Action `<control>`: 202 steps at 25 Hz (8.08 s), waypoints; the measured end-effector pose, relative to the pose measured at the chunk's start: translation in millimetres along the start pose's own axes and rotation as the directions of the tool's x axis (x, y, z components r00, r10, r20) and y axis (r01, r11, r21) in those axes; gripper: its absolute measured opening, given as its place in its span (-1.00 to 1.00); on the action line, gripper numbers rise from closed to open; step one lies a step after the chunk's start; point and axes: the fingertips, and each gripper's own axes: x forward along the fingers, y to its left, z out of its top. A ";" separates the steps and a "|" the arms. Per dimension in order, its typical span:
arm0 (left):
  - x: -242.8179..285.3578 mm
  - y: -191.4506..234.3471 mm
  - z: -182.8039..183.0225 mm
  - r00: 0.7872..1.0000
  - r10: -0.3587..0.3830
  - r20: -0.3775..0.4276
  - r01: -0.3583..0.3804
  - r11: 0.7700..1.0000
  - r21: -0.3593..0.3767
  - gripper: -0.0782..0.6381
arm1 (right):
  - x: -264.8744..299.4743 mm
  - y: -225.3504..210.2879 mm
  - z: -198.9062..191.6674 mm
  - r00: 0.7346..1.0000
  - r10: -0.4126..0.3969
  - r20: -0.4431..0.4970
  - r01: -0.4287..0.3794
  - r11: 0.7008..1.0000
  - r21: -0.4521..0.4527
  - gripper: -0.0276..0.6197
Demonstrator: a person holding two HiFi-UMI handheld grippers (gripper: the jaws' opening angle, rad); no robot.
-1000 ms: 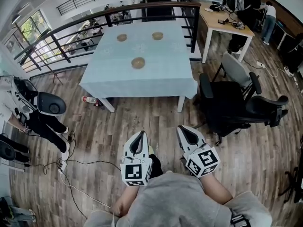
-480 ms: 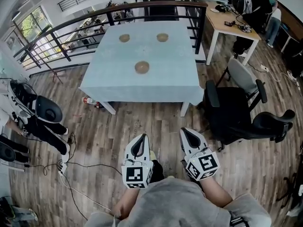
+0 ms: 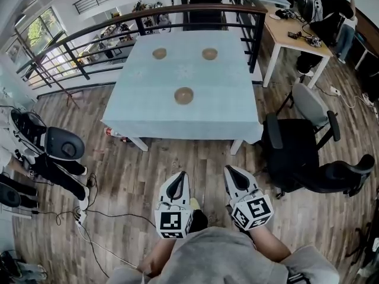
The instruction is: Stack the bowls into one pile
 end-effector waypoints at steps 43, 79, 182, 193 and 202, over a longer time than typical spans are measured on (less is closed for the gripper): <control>78.7 127.5 11.0 0.996 -0.081 0.023 0.081 0.997 -0.015 -0.73 | 138.1 23.7 17.0 0.997 -0.070 0.036 0.070 0.998 -0.007 -0.83; 165.0 151.2 21.0 0.995 -0.096 0.012 0.096 0.995 -0.015 -0.73 | 209.7 -38.7 38.3 0.994 -0.106 0.041 0.108 0.993 -0.054 -0.83; 692.1 488.6 22.4 0.958 -0.209 -0.196 0.265 0.904 0.336 -0.47 | 601.7 -209.7 59.0 0.939 -0.327 -0.107 0.321 0.945 -0.071 -0.83; 778.2 535.8 -53.2 0.914 -0.166 -0.369 0.314 0.866 0.389 -0.46 | 602.9 -213.6 43.9 0.916 -0.366 -0.165 0.356 0.931 -0.086 -0.83; 804.9 548.9 -100.0 0.881 -0.104 -0.462 0.333 0.831 0.447 -0.45 | 615.0 -217.2 38.2 0.911 -0.366 -0.190 0.352 0.930 -0.104 -0.83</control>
